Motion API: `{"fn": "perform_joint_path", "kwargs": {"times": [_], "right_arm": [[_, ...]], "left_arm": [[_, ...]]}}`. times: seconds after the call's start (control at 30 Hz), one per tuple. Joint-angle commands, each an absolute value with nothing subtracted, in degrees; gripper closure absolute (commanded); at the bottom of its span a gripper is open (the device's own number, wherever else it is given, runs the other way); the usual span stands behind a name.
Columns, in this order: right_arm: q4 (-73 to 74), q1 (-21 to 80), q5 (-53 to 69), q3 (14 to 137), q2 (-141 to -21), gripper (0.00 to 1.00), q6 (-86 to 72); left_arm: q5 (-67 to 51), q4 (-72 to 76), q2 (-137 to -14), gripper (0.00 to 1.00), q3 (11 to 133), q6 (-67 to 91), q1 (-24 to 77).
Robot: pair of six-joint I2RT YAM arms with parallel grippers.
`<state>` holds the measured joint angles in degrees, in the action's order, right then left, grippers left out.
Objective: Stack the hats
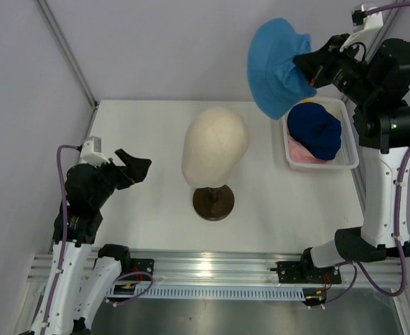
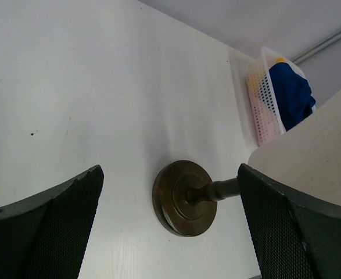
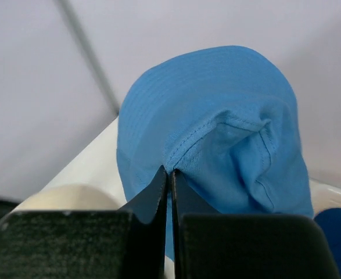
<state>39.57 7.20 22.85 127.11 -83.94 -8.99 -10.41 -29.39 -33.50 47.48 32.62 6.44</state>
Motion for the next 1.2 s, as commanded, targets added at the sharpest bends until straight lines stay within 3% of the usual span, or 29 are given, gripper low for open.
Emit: {"fn": "perform_joint_path", "kwargs": {"times": [0.0, 0.3, 0.77, 1.0, 1.17], "right_arm": [[45.79, 11.33, 32.86, 130.96, -82.71, 1.00, -5.98], [41.40, 23.36, 30.94, 116.90, -71.90, 1.00, -5.36], [44.30, 27.07, 35.23, 131.83, -77.69, 1.00, -7.20], [43.51, 27.16, 38.23, 134.03, -78.57, 1.00, -8.96], [40.52, 27.68, 40.25, 128.43, -78.66, 1.00, -11.33]], "left_arm": [[-7.21, -29.27, -33.05, 0.00, 49.92, 29.97, 5.80], [-11.25, -26.37, -35.07, 0.00, 51.85, 31.11, 5.80], [-15.90, -24.35, -32.52, 0.01, 57.74, 33.75, 5.80], [-16.79, -23.64, -31.55, 0.00, 59.06, 34.72, 5.80], [-18.01, -23.12, -29.98, 0.01, 59.76, 35.51, 5.80]]}}
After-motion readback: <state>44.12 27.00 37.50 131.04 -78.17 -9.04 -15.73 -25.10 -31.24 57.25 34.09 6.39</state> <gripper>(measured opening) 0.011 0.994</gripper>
